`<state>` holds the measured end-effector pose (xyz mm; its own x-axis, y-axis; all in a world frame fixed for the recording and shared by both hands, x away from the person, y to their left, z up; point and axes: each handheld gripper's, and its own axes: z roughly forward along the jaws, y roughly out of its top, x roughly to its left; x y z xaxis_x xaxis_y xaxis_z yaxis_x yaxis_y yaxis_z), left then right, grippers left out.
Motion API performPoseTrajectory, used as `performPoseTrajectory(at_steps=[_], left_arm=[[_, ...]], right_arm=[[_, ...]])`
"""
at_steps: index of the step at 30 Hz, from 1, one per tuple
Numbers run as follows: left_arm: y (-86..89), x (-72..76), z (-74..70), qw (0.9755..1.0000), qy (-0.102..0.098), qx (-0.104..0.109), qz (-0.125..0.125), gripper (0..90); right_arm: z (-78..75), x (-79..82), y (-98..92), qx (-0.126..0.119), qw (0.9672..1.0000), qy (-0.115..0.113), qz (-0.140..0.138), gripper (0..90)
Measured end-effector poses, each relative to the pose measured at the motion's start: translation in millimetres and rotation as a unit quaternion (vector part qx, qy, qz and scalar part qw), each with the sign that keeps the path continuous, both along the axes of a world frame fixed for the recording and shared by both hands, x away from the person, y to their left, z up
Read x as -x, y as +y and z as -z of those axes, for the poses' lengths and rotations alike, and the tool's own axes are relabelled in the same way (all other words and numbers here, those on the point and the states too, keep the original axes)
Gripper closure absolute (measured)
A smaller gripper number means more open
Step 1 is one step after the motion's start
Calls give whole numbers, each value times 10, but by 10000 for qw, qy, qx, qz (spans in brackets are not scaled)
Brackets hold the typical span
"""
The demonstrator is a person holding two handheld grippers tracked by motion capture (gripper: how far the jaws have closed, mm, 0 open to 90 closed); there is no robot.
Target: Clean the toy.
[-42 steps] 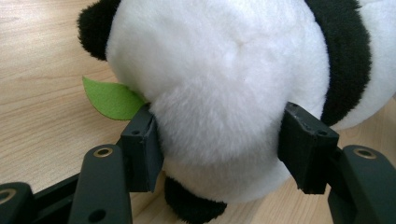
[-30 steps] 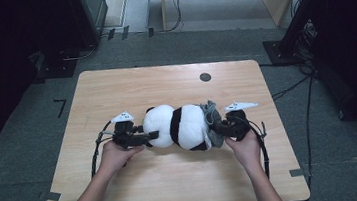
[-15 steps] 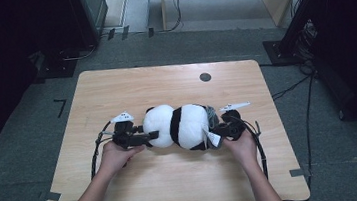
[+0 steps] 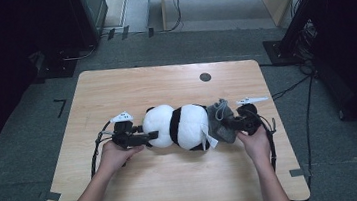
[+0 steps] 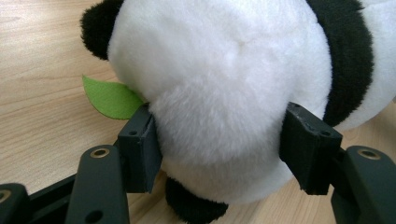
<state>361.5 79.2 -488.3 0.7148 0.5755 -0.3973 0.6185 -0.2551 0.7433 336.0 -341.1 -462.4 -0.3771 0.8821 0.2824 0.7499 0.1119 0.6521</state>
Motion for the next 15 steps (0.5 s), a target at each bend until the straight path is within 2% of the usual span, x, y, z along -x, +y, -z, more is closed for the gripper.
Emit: performPoseTrajectory(at_steps=[3,7,15], left_arm=[[-1,1,-2,10000,2,-9,-7,353],[-4,5,-9,10000,-2,-40,-16,351],[-7,10,-9,10000,1,-39,-33,349]], right_arm=[[-132,79,-78,-230,9995,-193,55,723],[-345,169,-92,-312,9983,-496,25,721],[-829,323,117,-360,9937,-1021,-289,721]])
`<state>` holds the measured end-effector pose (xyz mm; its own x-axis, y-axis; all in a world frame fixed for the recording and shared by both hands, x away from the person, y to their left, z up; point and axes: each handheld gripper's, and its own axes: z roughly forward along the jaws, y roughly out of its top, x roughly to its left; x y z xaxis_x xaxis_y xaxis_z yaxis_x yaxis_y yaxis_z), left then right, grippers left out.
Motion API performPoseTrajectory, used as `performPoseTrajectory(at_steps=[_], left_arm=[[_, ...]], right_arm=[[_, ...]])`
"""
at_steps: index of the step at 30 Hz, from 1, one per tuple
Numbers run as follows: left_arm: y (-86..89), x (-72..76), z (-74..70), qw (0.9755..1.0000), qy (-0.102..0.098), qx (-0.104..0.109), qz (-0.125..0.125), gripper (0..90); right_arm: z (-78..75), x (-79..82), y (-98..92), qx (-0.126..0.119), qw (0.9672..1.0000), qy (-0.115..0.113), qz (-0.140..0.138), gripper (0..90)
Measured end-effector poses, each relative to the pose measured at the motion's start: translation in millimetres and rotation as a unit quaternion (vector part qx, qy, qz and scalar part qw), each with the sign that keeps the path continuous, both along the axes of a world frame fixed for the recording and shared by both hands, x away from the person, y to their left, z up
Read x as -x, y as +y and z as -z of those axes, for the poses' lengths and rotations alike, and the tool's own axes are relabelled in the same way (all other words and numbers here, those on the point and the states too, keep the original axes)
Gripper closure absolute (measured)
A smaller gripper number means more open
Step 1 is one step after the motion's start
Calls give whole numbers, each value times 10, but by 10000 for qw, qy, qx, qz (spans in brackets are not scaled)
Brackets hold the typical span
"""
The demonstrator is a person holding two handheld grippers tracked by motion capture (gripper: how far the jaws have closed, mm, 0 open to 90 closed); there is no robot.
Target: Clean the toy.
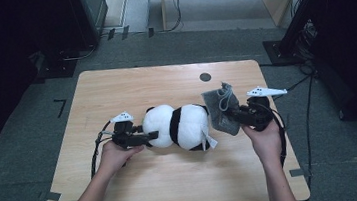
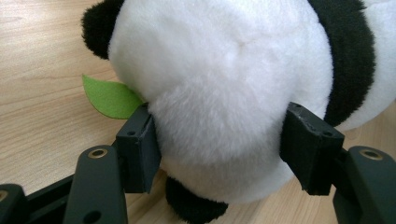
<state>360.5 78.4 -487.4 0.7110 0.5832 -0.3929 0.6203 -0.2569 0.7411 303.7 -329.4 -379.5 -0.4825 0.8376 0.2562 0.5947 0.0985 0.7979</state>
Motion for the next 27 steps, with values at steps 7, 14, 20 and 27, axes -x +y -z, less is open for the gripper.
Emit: performPoseTrajectory(at_steps=[7,14,20,27], left_arm=[[-4,7,2,10000,-18,4,-11,349],[-4,3,4,10000,26,54,-31,347],[-16,-1,8,9998,71,180,-102,339],[-35,-9,5,9995,176,221,-140,290]], right_arm=[[-138,41,269,-96,9991,-91,-400,722],[293,-148,466,364,9984,278,-341,698],[446,-202,399,160,9993,347,-29,700],[564,-236,389,184,9992,344,124,704]])
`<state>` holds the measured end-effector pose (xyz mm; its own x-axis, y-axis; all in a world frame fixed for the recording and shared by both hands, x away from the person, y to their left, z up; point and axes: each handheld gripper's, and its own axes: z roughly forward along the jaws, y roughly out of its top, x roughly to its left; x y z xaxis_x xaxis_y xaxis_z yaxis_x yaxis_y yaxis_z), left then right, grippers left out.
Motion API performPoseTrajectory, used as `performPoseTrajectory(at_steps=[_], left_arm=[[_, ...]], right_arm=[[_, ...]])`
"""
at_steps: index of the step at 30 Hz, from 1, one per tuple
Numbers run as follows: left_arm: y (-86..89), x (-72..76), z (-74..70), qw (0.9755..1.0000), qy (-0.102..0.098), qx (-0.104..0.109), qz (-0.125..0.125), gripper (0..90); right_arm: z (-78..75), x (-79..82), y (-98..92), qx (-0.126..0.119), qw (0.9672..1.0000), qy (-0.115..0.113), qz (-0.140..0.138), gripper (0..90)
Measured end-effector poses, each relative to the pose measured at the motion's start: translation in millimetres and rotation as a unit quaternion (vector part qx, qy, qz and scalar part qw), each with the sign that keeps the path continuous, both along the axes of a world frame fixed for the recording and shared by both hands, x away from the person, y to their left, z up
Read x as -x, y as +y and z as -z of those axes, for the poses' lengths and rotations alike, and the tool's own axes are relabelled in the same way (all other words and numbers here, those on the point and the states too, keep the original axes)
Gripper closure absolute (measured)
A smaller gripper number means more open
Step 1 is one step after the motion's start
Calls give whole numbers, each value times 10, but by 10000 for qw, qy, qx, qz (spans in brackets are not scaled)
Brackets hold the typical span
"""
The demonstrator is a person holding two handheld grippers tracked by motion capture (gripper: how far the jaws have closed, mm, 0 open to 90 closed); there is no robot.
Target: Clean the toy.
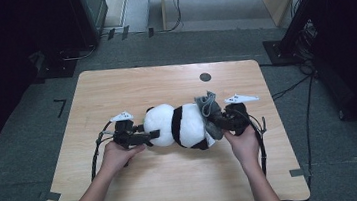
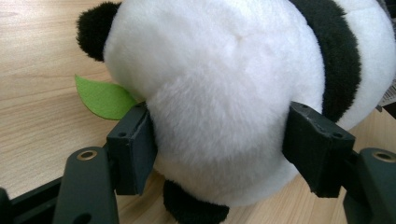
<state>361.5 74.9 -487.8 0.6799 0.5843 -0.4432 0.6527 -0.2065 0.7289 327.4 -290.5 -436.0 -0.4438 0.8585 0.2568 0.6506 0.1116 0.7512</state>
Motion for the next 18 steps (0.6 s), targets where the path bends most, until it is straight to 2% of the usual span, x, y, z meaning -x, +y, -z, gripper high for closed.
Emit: performPoseTrajectory(at_steps=[6,11,18], left_arm=[[-12,14,-12,9998,-56,-121,155,274],[-18,35,-24,9993,-142,-241,234,269],[-17,47,-16,9987,-262,-289,338,256]], right_arm=[[90,-41,12,-7,10000,9,73,715],[192,-89,37,91,9998,108,117,729],[300,-137,14,-129,9994,305,134,733]])
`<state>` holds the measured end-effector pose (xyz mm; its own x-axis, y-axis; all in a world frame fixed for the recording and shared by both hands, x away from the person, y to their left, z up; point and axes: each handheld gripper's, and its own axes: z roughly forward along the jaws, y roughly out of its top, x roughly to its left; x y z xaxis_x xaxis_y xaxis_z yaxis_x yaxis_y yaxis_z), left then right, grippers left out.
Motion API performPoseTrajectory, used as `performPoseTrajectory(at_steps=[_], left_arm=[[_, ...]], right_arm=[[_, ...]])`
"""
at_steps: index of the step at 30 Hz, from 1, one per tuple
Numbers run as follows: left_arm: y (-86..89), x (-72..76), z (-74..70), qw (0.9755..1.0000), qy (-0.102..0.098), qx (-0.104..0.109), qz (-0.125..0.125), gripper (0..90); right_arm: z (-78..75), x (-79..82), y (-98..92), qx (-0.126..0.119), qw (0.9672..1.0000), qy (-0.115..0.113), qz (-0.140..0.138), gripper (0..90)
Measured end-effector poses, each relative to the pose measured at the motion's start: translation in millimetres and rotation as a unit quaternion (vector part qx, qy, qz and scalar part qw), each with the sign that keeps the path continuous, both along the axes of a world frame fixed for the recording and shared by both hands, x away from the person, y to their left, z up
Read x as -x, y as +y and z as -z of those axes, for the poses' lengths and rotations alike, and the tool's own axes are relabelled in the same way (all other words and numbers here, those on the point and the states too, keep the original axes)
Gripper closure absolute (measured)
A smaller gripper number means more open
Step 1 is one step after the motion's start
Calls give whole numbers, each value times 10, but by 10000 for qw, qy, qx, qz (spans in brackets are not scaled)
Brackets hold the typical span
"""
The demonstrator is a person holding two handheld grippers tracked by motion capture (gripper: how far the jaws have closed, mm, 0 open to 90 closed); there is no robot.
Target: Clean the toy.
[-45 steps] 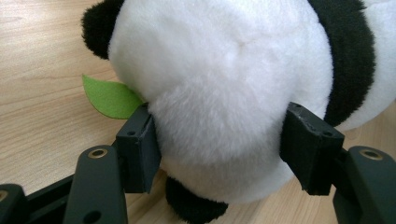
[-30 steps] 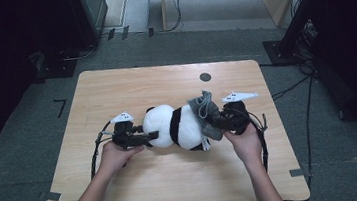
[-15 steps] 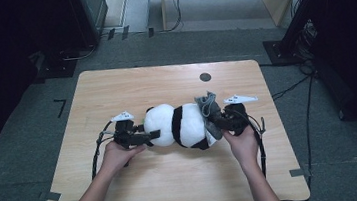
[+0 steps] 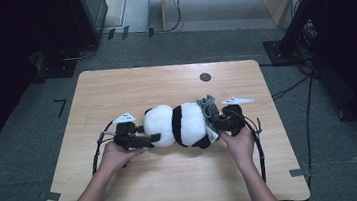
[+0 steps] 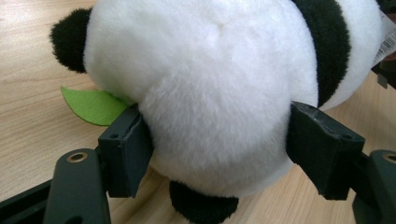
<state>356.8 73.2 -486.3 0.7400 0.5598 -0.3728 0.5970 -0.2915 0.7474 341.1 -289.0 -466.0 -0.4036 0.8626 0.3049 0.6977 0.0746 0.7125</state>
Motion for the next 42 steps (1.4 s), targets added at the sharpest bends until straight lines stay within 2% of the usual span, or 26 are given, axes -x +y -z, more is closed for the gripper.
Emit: performPoseTrajectory(at_steps=[5,8,13,19,21,24,27,32,34,35,40,42], left_arm=[[-2,8,11,9998,-124,-76,103,240],[-13,25,19,9993,-270,-177,184,221],[-5,22,55,9990,-366,-86,254,203],[-25,37,100,9970,-649,-165,386,160],[-34,34,124,9970,-647,-158,403,132],[-24,43,169,9968,-727,11,327,129],[-17,36,188,9969,-717,108,300,130],[-20,38,215,9970,-717,73,280,131],[-22,41,227,9972,-690,-9,277,140],[-22,43,227,9977,-607,-42,290,158],[-18,52,179,9970,-721,-133,238,286],[-16,51,175,9969,-738,-133,245,318]], right_arm=[[77,-21,25,19,9999,134,-10,738],[119,-36,37,59,9998,211,-23,739],[195,-62,67,107,9993,367,-17,742],[271,-92,68,99,9986,513,-27,741],[283,-95,70,100,9985,535,-44,741],[292,-97,75,146,9983,561,-50,740],[305,-102,81,178,9982,575,-57,738],[336,-111,84,249,9981,563,-92,732],[346,-112,83,305,9978,568,-123,726],[348,-114,79,315,9978,569,-134,723],[284,-123,20,648,9955,668,-193,715],[244,-120,-37,725,9944,764,-128,720]])
